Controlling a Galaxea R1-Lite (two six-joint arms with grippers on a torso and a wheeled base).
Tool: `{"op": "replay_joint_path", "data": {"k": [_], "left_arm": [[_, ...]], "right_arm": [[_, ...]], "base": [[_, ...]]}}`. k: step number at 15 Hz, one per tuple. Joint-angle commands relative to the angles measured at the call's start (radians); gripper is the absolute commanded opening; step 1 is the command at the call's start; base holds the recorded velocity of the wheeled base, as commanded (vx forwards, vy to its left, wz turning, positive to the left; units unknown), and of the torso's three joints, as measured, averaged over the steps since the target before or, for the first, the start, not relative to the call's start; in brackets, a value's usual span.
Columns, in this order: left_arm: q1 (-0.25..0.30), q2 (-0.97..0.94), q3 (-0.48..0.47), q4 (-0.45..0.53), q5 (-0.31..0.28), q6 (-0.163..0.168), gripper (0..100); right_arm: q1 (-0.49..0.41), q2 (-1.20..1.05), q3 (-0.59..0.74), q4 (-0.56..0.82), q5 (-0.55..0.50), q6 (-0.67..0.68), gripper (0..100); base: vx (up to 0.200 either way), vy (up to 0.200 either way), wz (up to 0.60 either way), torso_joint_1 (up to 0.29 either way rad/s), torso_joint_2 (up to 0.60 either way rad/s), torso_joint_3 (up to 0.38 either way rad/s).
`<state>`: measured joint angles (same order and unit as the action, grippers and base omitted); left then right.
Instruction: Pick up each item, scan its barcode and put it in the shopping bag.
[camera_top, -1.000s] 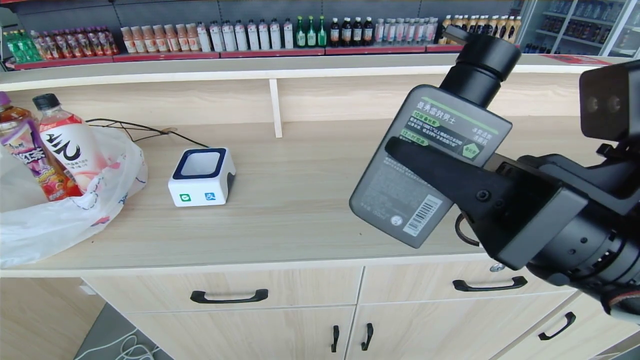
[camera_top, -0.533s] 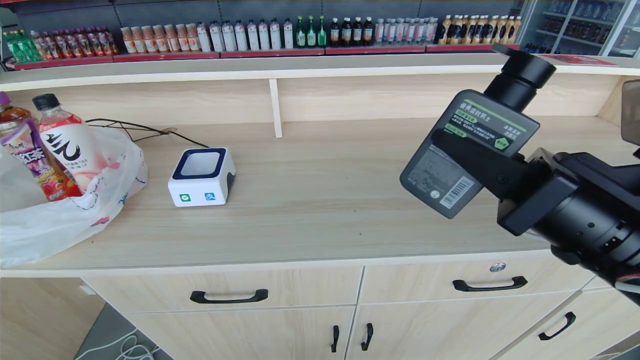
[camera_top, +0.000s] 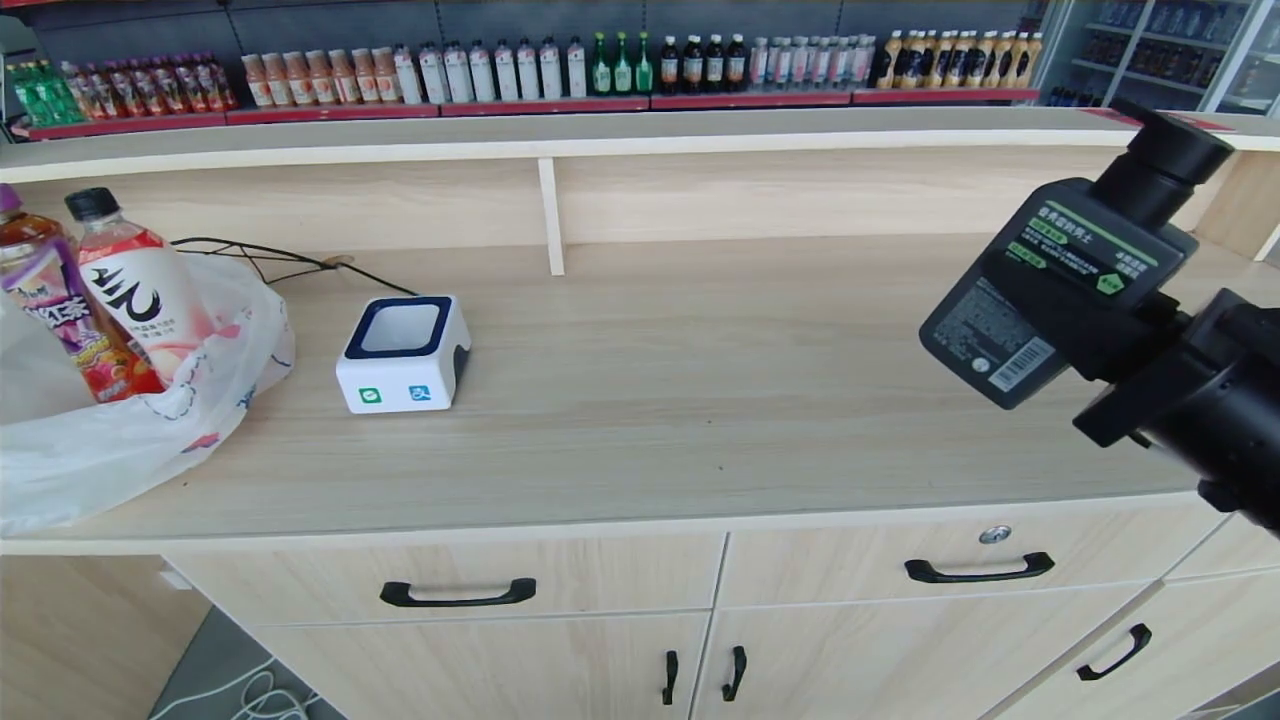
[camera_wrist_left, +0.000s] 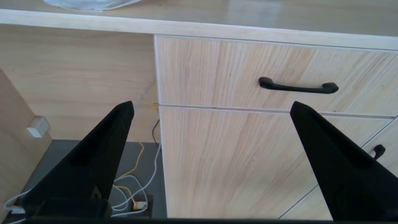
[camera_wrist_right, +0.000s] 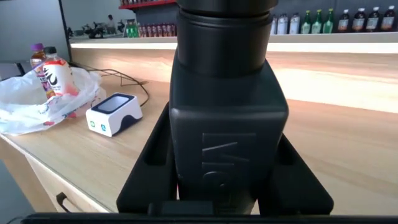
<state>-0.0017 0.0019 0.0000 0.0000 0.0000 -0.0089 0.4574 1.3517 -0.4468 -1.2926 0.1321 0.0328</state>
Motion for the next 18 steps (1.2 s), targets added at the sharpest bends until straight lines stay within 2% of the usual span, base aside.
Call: {"op": "replay_joint_path", "data": {"k": [1, 6, 9, 14, 18], "left_arm": [[0.0, 0.0, 0.0, 0.0, 0.0, 0.0, 100], [0.0, 0.0, 0.0, 0.0, 0.0, 0.0, 100], [0.0, 0.0, 0.0, 0.0, 0.0, 0.0, 100], [0.0, 0.0, 0.0, 0.0, 0.0, 0.0, 100], [0.0, 0.0, 0.0, 0.0, 0.0, 0.0, 100]], "right_arm": [[-0.003, -0.036, 0.023, -0.001, -0.012, -0.001, 0], [-0.002, -0.043, 0.022, 0.001, -0.052, -0.034, 0], [0.013, -0.054, 0.025, 0.001, -0.051, -0.044, 0], [0.015, -0.066, 0.028, 0.004, -0.052, -0.047, 0], [0.017, -0.065, 0.039, 0.015, -0.046, -0.047, 0]], "base": [[0.0, 0.0, 0.0, 0.0, 0.0, 0.0], [0.0, 0.0, 0.0, 0.0, 0.0, 0.0], [-0.2, 0.0, 0.0, 0.004, 0.01, 0.002], [0.0, 0.0, 0.0, 0.0, 0.0, 0.0], [0.0, 0.2, 0.0, 0.007, 0.0, 0.001]]}}
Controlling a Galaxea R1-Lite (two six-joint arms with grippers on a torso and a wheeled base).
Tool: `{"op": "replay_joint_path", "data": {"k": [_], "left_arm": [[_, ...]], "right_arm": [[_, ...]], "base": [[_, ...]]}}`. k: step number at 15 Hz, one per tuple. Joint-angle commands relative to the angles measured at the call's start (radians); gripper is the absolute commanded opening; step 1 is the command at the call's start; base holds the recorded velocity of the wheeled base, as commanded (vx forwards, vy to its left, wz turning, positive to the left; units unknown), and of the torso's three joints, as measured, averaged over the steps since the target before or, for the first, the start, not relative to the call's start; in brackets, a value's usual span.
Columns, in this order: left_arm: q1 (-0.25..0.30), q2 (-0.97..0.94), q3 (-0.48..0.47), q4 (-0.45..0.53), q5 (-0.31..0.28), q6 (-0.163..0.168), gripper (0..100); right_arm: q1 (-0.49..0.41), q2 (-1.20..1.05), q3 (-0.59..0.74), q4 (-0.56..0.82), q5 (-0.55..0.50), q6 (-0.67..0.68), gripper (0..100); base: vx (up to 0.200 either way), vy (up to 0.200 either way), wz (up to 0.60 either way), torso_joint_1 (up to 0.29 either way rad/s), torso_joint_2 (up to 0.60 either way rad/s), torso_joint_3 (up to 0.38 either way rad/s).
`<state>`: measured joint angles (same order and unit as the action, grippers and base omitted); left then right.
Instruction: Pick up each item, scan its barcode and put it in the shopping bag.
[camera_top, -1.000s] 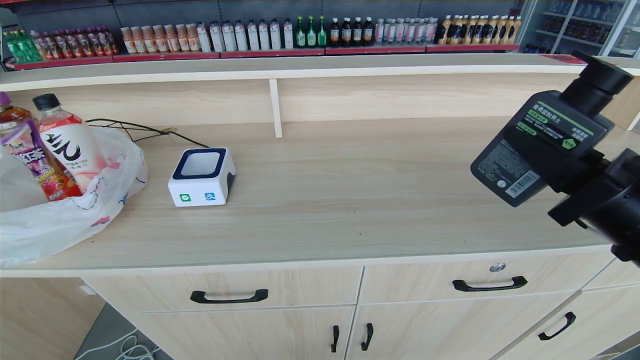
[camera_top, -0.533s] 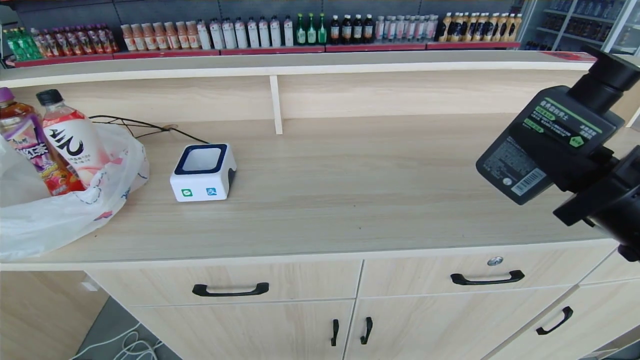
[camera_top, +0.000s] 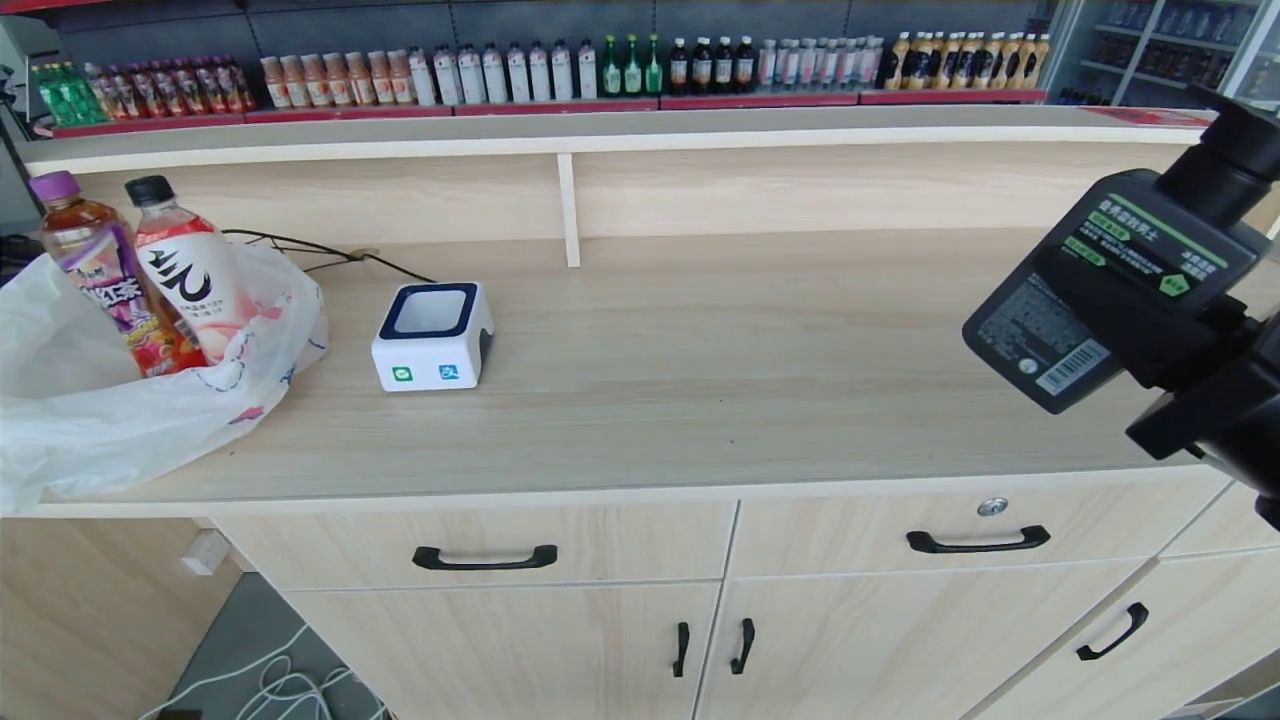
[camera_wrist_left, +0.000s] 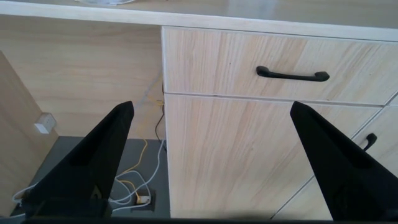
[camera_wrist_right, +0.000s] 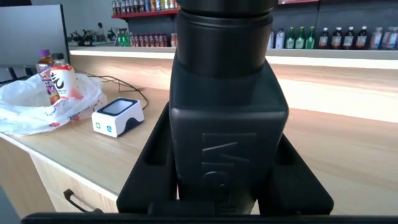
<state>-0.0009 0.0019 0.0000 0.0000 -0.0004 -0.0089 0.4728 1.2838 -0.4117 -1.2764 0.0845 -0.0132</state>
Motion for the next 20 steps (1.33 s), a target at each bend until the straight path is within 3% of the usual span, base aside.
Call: {"op": "replay_joint_path", "data": {"k": [1, 7, 11, 20], "left_arm": [[-0.001, 0.0, 0.0, 0.0, 0.0, 0.0, 100], [-0.001, 0.0, 0.0, 0.0, 0.0, -0.003, 100], [-0.001, 0.0, 0.0, 0.0, 0.0, -0.002, 100], [-0.001, 0.0, 0.0, 0.0, 0.0, -0.002, 100]], "right_arm": [[0.001, 0.0, 0.019, -0.001, -0.003, -0.001, 0], [0.001, 0.026, 0.022, -0.003, -0.011, -0.042, 0], [0.0, 0.014, 0.024, -0.003, -0.089, -0.053, 0], [-0.003, 0.037, -0.013, 0.0, -0.098, -0.111, 0]], "base": [[0.0, 0.2, 0.0, 0.017, 0.01, 0.002], [0.0, 0.2, 0.0, 0.003, 0.01, 0.002], [0.0, 0.2, 0.0, 0.002, 0.0, 0.002], [0.0, 0.2, 0.0, 0.002, 0.0, 0.002]]}}
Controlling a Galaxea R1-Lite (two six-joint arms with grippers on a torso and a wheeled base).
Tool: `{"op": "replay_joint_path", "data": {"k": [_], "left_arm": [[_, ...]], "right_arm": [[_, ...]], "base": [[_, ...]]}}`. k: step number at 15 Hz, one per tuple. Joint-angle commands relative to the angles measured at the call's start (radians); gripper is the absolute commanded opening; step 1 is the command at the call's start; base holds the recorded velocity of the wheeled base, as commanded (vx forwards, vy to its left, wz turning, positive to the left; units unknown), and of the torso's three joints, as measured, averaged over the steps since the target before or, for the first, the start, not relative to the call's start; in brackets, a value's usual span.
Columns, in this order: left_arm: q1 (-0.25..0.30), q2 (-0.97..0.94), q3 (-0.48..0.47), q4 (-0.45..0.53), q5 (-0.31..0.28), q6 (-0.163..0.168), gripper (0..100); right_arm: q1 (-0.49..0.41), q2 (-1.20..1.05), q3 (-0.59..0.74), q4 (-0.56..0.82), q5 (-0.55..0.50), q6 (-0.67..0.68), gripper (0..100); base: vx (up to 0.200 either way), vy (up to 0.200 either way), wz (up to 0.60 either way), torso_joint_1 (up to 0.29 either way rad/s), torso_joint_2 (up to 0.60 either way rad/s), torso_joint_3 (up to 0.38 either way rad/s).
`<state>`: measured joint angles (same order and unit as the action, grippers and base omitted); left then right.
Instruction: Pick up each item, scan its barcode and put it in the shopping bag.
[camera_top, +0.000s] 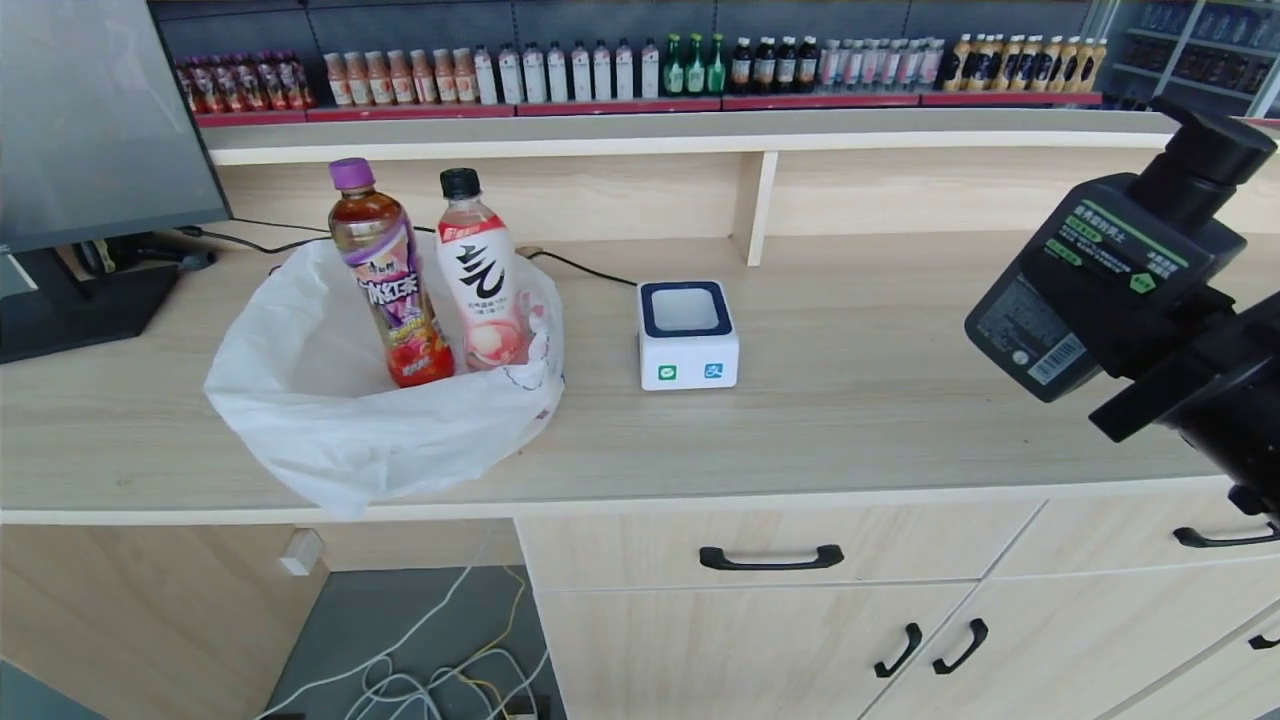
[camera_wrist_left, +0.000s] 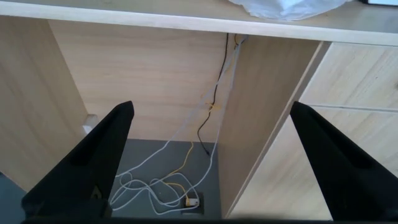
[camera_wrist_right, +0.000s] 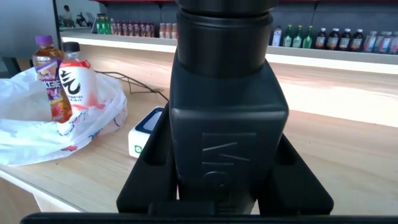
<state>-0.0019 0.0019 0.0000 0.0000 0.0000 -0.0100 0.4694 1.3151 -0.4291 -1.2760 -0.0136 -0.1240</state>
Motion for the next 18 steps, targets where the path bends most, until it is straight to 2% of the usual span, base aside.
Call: {"op": "replay_joint_path", "data": {"k": [1, 5, 7, 10, 13, 16, 18], "left_arm": [[0.0, 0.0, 0.0, 0.0, 0.0, -0.001, 100], [0.0, 0.0, 0.0, 0.0, 0.0, -0.001, 100], [0.0, 0.0, 0.0, 0.0, 0.0, 0.001, 100], [0.0, 0.0, 0.0, 0.0, -0.002, 0.01, 100], [0.0, 0.0, 0.0, 0.0, 0.0, 0.007, 100], [0.0, 0.0, 0.0, 0.0, -0.002, 0.007, 100], [0.0, 0.0, 0.0, 0.0, 0.0, 0.007, 100]], "right_arm": [[0.0, 0.006, 0.009, 0.0, 0.0, -0.005, 0], [0.0, 0.032, -0.003, 0.0, 0.004, -0.031, 0], [-0.011, 0.121, -0.082, -0.01, 0.003, -0.034, 0], [-0.023, 0.268, -0.237, -0.059, 0.006, -0.032, 0], [-0.034, 0.451, -0.415, -0.106, 0.077, -0.029, 0], [-0.055, 0.562, -0.494, -0.174, 0.149, -0.014, 0], [-0.107, 0.627, -0.537, -0.217, 0.238, -0.017, 0]], "base": [[0.0, 0.2, 0.0, -0.002, 0.0, -0.002], [0.0, 0.2, 0.0, 0.001, 0.0, 0.001], [0.0, 0.2, 0.0, 0.002, 0.0, 0.0], [0.0, 0.0, 0.0, 0.0, 0.0, 0.0], [0.0, 0.0, 0.0, 0.0, 0.0, 0.0], [0.0, 0.0, 0.0, 0.0, 0.0, 0.0], [0.0, 0.0, 0.0, 0.0, 0.0, 0.0]]}}
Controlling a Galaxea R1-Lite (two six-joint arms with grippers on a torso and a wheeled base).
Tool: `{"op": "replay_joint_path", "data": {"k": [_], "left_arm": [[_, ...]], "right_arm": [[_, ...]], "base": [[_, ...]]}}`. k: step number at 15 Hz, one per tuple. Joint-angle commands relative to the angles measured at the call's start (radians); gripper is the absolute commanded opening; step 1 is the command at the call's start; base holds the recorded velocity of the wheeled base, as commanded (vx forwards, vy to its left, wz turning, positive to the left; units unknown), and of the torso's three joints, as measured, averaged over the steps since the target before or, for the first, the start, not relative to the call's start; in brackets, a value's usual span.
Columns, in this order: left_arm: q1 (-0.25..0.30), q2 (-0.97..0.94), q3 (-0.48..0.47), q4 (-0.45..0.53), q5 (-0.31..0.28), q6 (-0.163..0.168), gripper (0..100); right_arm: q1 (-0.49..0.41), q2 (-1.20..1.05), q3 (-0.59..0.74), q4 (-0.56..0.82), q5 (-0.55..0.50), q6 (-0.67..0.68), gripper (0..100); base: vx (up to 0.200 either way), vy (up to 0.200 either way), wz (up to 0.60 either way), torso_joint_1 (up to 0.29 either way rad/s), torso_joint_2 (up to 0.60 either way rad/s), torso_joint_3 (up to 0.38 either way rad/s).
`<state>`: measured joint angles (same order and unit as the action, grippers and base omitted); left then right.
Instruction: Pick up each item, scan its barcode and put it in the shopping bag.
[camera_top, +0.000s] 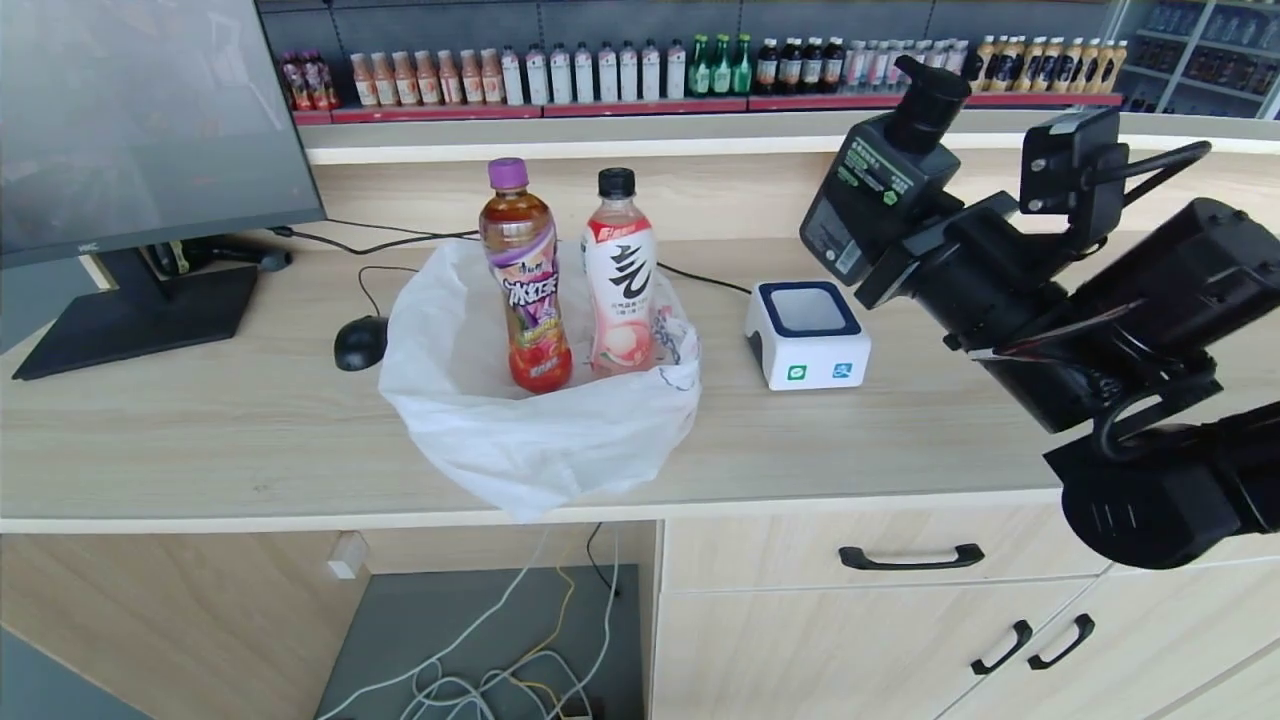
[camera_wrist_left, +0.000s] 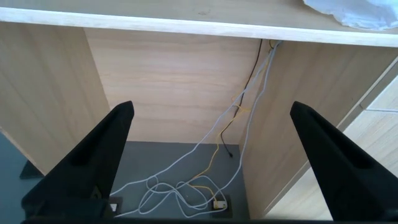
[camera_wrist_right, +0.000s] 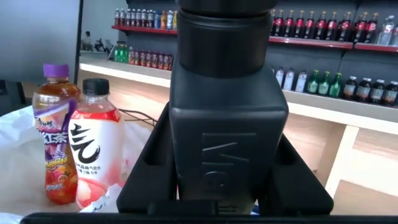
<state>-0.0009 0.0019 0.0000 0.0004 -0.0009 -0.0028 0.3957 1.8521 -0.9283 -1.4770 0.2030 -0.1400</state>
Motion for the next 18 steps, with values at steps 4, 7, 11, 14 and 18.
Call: {"op": "replay_joint_path", "data": {"k": [4, 7, 11, 14, 18], "left_arm": [[-0.001, 0.0, 0.0, 0.0, 0.001, 0.0, 100], [-0.001, 0.0, 0.0, 0.0, 0.001, 0.0, 100], [-0.001, 0.0, 0.0, 0.0, -0.001, 0.0, 100], [-0.001, 0.0, 0.0, 0.0, 0.001, 0.0, 100], [-0.001, 0.0, 0.0, 0.0, -0.001, 0.0, 100]], "right_arm": [[-0.084, 0.196, -0.118, -0.094, 0.098, -0.046, 0], [-0.117, 0.242, -0.198, -0.094, 0.24, -0.201, 0], [-0.179, 0.263, -0.211, -0.094, 0.381, -0.306, 0], [-0.23, 0.268, -0.218, -0.094, 0.475, -0.363, 0], [-0.236, 0.306, -0.279, -0.094, 0.552, -0.398, 0]], "base": [[0.0, 0.0, 0.0, 0.0, 0.0, 0.0], [0.0, 0.0, 0.0, 0.0, 0.0, 0.0], [0.0, 0.0, 0.0, 0.0, 0.0, 0.0], [0.0, 0.0, 0.0, 0.0, 0.0, 0.0], [0.0, 0.0, 0.0, 0.0, 0.0, 0.0]]}}
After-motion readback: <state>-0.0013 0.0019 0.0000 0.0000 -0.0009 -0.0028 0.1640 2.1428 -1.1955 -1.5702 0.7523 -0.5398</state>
